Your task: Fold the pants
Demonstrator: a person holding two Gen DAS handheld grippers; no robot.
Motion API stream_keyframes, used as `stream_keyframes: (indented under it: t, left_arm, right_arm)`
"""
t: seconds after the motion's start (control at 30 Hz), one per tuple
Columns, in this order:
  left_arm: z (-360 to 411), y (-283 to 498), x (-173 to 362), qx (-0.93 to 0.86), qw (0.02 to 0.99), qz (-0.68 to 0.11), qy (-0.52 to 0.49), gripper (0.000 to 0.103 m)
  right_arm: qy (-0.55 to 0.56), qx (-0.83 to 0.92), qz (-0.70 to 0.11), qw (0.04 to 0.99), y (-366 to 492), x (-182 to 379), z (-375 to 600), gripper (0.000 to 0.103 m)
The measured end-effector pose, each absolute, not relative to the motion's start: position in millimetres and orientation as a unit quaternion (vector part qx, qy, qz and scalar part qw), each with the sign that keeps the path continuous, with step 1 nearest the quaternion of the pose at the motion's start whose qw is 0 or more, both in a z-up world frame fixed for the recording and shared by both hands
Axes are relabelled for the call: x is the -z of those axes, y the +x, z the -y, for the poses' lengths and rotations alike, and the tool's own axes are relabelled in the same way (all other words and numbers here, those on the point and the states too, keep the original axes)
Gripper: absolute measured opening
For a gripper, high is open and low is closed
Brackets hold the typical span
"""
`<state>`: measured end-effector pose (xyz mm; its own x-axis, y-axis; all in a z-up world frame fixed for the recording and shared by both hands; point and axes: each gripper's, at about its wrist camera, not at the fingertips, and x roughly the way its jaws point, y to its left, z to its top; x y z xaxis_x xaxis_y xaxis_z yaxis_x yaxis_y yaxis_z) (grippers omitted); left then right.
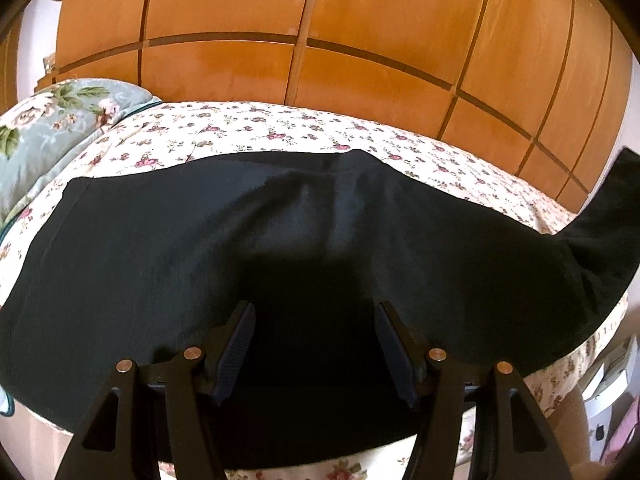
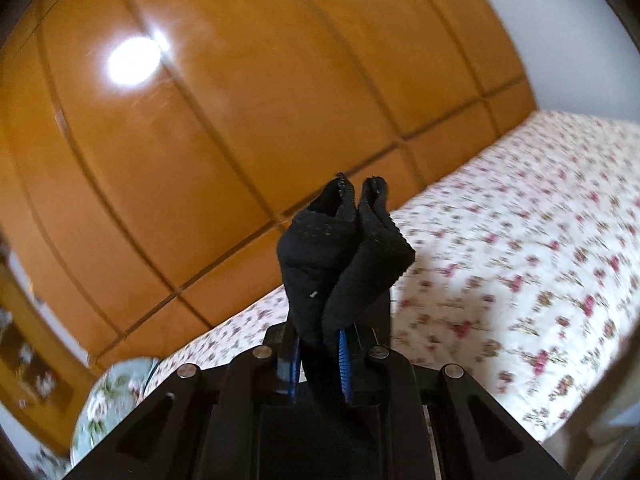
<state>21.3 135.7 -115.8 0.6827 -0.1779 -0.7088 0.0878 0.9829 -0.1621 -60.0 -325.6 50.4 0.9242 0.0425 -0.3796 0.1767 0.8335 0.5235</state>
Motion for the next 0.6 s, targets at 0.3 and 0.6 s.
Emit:
stream_keyframes:
  t: [0.3, 0.6]
  left_arm:
    - [-146.2, 14.3, 111.8, 0.078, 0.909, -0.397, -0.097, 0.063]
    - [-146.8, 14.5, 108.6, 0.078, 0.900, -0.407, -0.134, 0.063]
  right_arm:
    - [0.232, -0.038, -0.215, 0.948, -37.3, -47.1, 250.5, 0.016]
    - [0.190, -0.099, -0.262, 0.941, -17.1, -12.9, 194.8, 0.016]
